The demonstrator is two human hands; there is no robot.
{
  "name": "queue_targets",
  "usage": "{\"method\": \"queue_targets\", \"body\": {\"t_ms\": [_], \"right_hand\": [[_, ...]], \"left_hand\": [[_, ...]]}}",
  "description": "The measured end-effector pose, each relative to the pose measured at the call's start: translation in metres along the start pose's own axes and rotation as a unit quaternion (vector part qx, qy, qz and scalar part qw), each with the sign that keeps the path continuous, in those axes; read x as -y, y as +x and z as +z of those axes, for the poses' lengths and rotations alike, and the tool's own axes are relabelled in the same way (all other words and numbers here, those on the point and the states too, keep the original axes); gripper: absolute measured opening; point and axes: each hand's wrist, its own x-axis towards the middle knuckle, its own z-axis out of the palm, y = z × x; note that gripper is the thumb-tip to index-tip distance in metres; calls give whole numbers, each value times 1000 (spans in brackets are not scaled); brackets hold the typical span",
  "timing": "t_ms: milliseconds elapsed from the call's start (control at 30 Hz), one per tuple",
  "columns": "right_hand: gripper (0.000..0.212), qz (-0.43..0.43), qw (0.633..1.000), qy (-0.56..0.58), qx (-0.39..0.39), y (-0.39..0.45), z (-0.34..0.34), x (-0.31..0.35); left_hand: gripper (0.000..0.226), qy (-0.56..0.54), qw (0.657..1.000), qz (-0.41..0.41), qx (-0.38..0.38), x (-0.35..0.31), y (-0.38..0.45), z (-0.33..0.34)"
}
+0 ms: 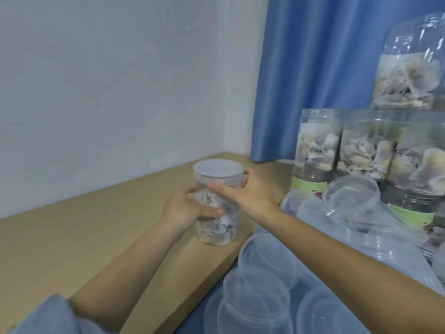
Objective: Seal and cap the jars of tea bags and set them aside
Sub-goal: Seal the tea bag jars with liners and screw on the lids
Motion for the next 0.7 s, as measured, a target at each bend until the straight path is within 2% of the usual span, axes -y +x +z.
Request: {"method": "queue_targets", "body": {"t_ms": [67,133,200,267,333,433,467,600,700], "right_hand": [[79,36,998,-33,29,23,-1,-11],[70,73,990,-94,69,42,-3,-20],[72,89,985,-115,88,49,-4,-25],[78,85,984,-112,107,48,-4,-26],[79,72,985,-104,116,48,-9,-23],[76,68,988,-68,121,44,-18,-12],[72,62,989,-58,121,40,-22,-8],[61,31,992,-52,108,13,-50,12],[41,13,997,-29,69,-12,-83,24]], "left_hand": [[104,-79,997,-14,15,5,17,9],[100,-138,988,-31,58,4,33,24],[89,-161,984,-50,55,-1,45,36],[66,-182,981,-51,42,-9,51,42],[51,-187,980,-51,39,-20,50,46],[75,-188,979,-44,58,-36,39,50],[76,-195,978,-36,67,-44,31,51],[60,-169,982,17,84,-79,-6,63],[39,-149,984,59,78,-108,-39,76]]}}
